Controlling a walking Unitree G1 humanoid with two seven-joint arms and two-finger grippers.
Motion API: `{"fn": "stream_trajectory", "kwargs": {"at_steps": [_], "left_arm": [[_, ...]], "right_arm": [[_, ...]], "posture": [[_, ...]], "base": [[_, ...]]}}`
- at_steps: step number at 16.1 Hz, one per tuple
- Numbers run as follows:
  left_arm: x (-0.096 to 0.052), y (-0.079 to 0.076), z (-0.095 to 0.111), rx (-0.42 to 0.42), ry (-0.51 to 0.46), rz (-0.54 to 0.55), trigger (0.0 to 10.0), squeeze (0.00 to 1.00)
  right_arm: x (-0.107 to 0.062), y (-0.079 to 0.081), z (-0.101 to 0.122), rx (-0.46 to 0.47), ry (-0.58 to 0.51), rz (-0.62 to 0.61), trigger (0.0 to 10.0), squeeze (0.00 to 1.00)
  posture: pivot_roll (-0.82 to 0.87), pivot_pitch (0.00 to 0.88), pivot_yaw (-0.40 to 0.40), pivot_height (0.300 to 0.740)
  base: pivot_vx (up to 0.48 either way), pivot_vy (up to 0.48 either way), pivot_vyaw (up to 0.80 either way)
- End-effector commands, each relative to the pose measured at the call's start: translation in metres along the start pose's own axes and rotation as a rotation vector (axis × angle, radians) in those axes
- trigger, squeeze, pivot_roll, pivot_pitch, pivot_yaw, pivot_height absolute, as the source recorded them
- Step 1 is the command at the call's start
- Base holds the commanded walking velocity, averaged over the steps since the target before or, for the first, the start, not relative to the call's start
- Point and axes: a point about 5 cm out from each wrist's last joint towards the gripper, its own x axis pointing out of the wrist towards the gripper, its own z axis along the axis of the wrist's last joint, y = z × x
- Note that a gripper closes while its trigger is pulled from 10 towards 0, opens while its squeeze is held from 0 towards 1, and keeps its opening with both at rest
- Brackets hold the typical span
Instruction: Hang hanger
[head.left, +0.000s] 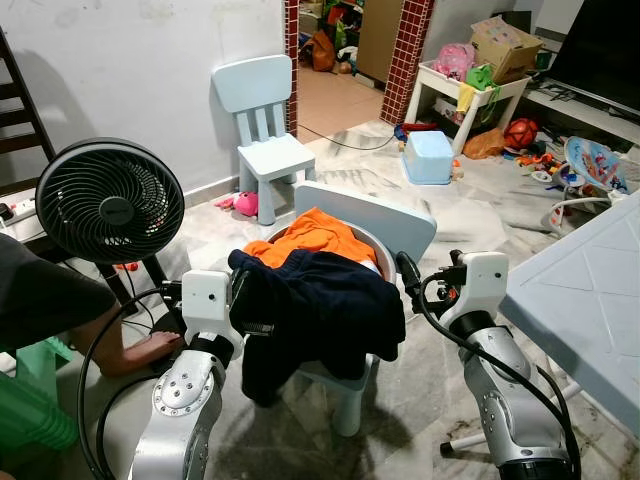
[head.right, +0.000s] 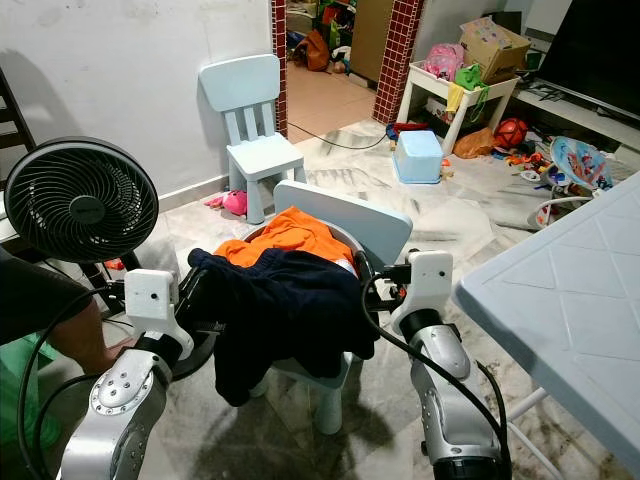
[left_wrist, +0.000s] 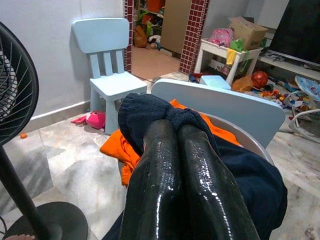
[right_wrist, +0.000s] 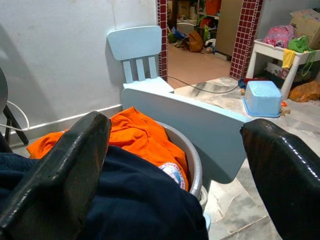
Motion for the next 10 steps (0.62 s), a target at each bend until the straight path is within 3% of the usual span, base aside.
{"fn": "stream_trajectory", "kwargs": {"at_steps": [1,3,6,10], "left_arm": [[0.0026,-0.0011,0.004,-0.001,-0.018,-0.004,10.0,0.0],[0.003,-0.0021,0.0058,-0.016,-0.025,-0.029,10.0,0.0],[-0.0004,0.0033,0.0043,0.043,-0.028,0.041,10.0,0.0],[0.0033,0.0018,0.0059,0.024,-0.032,0.039,10.0,0.0]], "right_arm": [[0.0022,0.0003,0.0006,-0.003,0.003,0.002,10.0,0.0],[0.0013,-0.0006,-0.0011,0.012,0.01,-0.001,10.0,0.0],[-0.0034,-0.0017,-0.0011,0.081,0.011,-0.002,10.0,0.0],[-0.0032,-0.0016,0.0002,0.095,0.008,0.003,10.0,0.0]], "posture": [[-0.04,0.0,-0.011,0.74],[-0.04,0.0,-0.008,0.74],[-0.04,0.0,-0.007,0.74],[-0.05,0.0,-0.013,0.74]], "base": [[0.0,0.0,0.0],[0.0,0.0,0.0],[0.0,0.0,0.0],[0.0,0.0,0.0]]}}
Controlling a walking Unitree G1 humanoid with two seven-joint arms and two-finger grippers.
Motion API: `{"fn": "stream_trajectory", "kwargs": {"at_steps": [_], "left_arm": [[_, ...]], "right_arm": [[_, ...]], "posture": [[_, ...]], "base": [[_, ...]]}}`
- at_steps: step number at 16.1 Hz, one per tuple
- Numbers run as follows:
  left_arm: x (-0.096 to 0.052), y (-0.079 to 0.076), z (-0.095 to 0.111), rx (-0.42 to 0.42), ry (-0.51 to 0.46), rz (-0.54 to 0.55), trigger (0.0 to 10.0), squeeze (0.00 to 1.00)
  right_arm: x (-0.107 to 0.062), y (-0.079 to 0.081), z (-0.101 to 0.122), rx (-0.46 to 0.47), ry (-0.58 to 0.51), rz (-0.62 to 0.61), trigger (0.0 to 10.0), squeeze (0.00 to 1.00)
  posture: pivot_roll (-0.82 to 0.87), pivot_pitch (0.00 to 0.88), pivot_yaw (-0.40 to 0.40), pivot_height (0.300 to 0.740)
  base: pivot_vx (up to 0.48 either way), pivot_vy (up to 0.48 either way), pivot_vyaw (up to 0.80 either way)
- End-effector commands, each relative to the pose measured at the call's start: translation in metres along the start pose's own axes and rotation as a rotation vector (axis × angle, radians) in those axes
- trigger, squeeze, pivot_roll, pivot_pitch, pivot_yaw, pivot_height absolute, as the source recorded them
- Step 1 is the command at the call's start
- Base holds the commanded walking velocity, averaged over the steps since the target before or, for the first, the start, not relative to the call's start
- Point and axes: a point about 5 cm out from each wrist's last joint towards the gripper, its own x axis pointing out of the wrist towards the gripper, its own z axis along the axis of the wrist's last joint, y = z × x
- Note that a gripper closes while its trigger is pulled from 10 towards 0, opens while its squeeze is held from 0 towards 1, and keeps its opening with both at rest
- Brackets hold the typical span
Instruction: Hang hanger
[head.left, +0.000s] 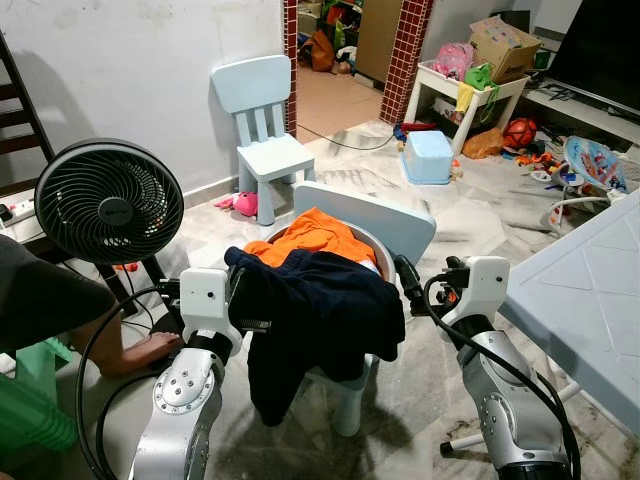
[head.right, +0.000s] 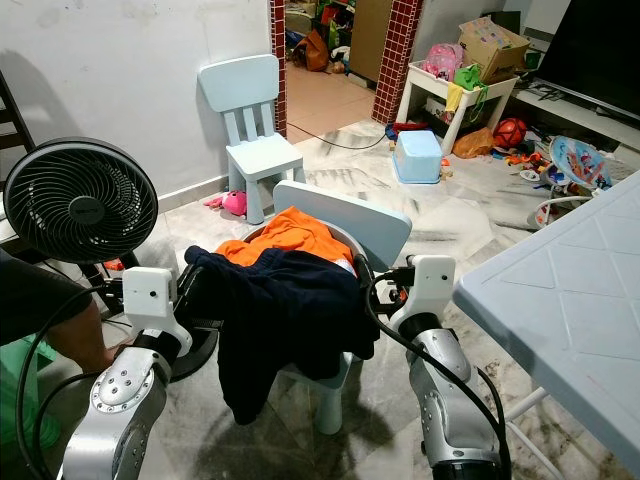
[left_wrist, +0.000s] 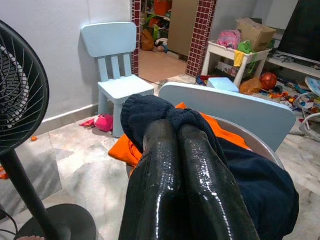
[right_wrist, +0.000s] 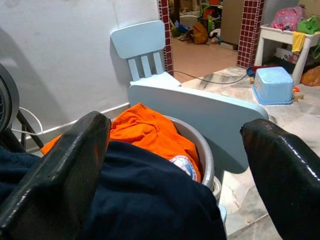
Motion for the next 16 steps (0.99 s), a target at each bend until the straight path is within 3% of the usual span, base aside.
{"fn": "stream_trajectory", "kwargs": {"at_steps": [1,16], "left_arm": [[0.0025,-0.0008,0.0044,0.005,-0.02,0.004,10.0,0.0],[-0.0006,-0.0032,0.0018,0.035,-0.005,-0.015,10.0,0.0]], "right_arm": [[-0.0004,-0.0012,0.0048,0.008,-0.013,-0.002,10.0,0.0],[-0.0015,-0.006,0.0114,0.038,-0.038,-0.014,10.0,0.0]], "posture": [[-0.05,0.0,-0.013,0.74],[-0.05,0.0,-0.018,0.74]], "base": [[0.0,0.0,0.0],[-0.032,0.0,0.0]]}}
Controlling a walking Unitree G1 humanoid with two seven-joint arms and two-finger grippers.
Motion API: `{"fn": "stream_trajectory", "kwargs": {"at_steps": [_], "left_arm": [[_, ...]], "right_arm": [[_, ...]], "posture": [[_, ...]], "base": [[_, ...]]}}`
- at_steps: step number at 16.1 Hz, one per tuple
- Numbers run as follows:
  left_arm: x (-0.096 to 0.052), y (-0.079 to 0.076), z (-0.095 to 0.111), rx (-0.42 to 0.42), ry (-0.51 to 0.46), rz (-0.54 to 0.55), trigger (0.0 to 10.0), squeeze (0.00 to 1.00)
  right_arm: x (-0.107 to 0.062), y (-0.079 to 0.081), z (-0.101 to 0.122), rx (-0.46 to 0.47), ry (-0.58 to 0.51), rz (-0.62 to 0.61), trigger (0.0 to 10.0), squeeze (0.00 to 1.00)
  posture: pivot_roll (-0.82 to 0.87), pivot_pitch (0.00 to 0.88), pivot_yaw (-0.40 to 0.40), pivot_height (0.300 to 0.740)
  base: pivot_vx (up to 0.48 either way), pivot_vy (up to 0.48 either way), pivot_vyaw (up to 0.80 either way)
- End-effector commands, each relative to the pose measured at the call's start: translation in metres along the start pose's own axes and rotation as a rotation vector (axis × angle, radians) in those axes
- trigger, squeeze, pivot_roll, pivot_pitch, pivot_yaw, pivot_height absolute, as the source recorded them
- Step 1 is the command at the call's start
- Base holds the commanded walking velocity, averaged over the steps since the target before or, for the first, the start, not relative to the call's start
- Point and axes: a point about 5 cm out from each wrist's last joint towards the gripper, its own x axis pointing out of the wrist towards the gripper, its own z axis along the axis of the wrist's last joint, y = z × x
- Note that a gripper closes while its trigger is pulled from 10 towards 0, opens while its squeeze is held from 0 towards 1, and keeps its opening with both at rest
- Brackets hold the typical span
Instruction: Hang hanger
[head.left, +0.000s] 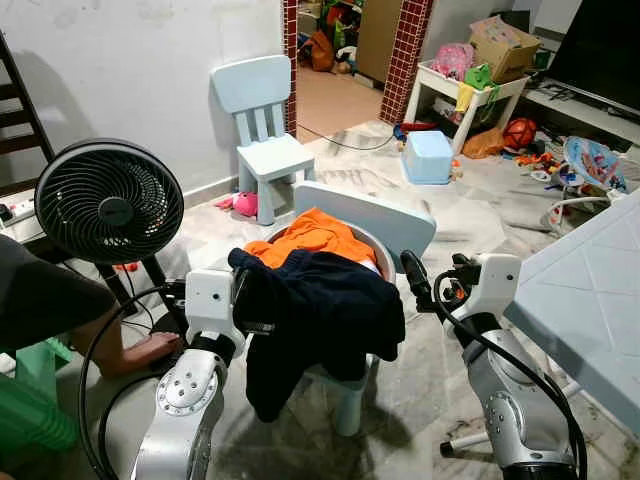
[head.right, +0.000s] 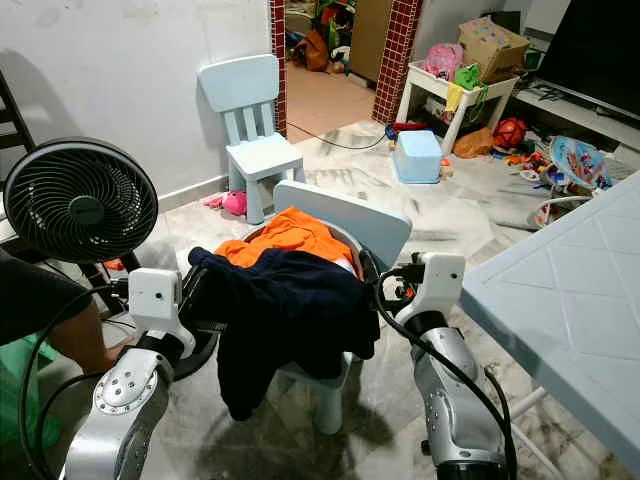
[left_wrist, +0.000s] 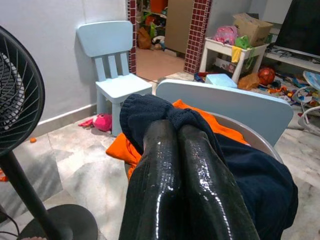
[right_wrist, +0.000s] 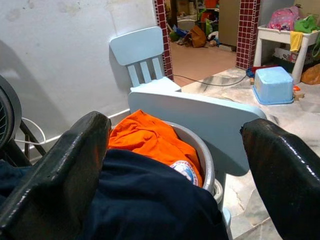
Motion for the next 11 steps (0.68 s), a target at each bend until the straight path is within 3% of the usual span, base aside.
{"fn": "stream_trajectory", "kwargs": {"at_steps": [1,11], "left_arm": [[0.0005,-0.0004,0.004,0.01,-0.016,0.002,10.0,0.0],[0.002,-0.0013,0.0025,0.012,-0.006,-0.005,10.0,0.0]], "right_arm": [[0.0002,-0.0015,0.0054,0.0,-0.017,-0.002,10.0,0.0],[0.0019,-0.0016,0.0054,-0.003,-0.014,-0.003,10.0,0.0]], "posture": [[-0.05,0.0,-0.018,0.74],[-0.05,0.0,-0.02,0.74]], "base": [[-0.251,0.0,0.0],[-0.25,0.0,0.0]]}}
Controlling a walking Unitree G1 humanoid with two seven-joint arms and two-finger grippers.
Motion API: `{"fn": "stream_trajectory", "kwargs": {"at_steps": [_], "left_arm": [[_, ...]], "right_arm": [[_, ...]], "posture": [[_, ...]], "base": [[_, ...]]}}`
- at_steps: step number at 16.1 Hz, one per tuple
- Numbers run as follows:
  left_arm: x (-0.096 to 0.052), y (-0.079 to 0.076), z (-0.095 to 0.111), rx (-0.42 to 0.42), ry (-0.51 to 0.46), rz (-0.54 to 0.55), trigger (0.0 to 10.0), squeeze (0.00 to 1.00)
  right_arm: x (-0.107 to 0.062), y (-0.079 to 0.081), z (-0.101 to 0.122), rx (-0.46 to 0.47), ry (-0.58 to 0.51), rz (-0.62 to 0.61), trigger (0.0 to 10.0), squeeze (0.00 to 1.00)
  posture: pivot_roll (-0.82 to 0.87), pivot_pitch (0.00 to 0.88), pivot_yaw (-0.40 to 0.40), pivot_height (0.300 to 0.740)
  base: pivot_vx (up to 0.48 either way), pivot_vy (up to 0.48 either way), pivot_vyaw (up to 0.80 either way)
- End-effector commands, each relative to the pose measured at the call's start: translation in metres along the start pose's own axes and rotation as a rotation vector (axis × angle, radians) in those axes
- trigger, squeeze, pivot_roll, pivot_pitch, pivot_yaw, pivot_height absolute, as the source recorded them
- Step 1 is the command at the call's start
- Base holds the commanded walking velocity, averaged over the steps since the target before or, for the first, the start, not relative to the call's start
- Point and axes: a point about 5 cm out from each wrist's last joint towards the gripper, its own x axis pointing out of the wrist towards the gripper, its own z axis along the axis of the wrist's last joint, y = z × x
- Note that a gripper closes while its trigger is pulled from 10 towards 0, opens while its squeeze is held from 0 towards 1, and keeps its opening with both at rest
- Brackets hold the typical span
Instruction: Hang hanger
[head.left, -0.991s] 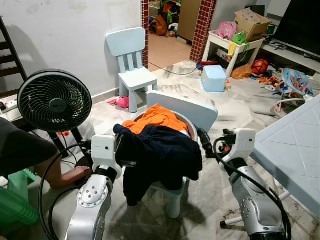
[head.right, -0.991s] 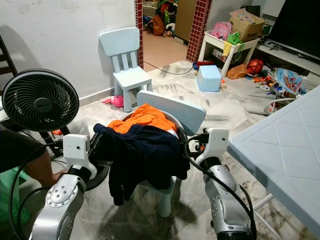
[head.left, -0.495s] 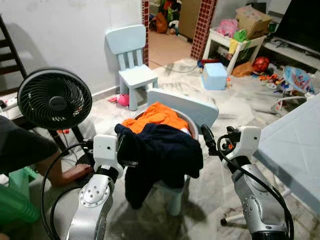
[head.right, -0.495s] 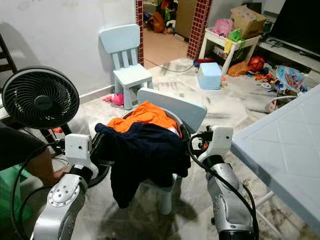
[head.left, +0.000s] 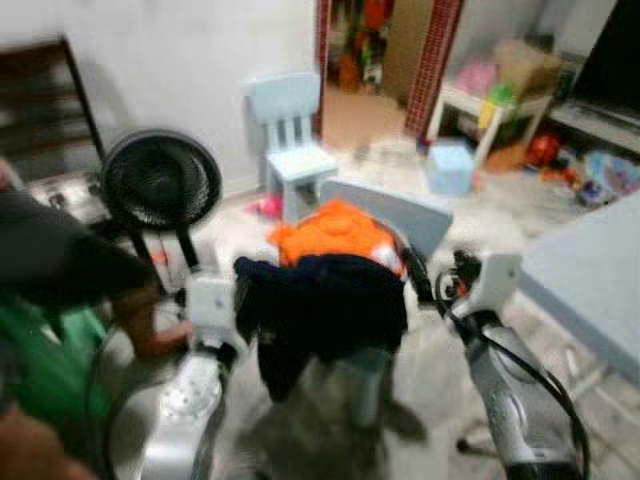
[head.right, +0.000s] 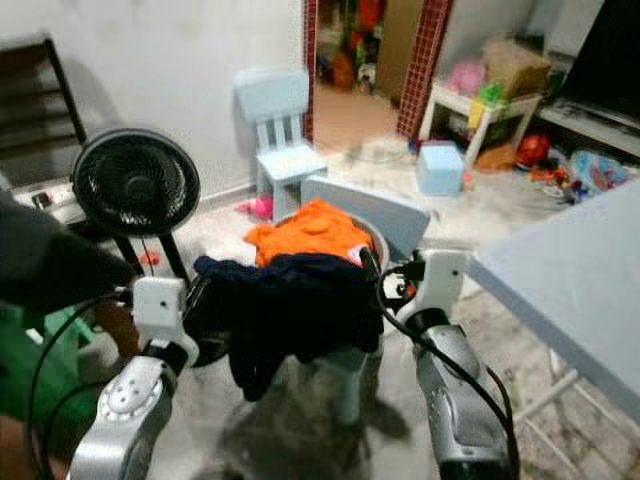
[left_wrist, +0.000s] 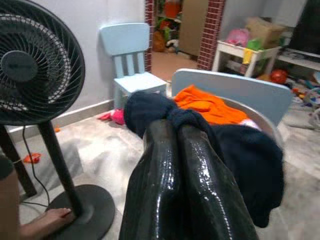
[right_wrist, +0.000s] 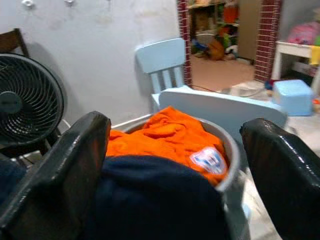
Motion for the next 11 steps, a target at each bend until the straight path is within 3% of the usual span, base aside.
{"fn": "stream_trajectory", "kwargs": {"at_steps": [1,7,11], "left_arm": [[0.0036,0.0016,0.0097,0.021,-0.037,0.002,10.0,0.0],[0.0043,0.0003,0.0094,0.026,-0.036,-0.008,10.0,0.0],[0.0042,-0.0059,0.0059,0.009,-0.02,-0.065,10.0,0.0]], "right_arm": [[0.0021,0.0003,0.0025,0.006,-0.007,0.001,10.0,0.0],[0.003,-0.001,0.0038,0.003,-0.011,0.004,10.0,0.0],[0.0046,-0.0004,0.0048,0.0,-0.012,0.009,10.0,0.0]], "posture": [[-0.05,0.0,-0.021,0.74],[-0.05,0.0,-0.021,0.74],[-0.05,0.0,-0.021,0.74]], "base": [[-0.247,0.0,0.0],[-0.247,0.0,0.0],[0.0,0.0,0.0]]}}
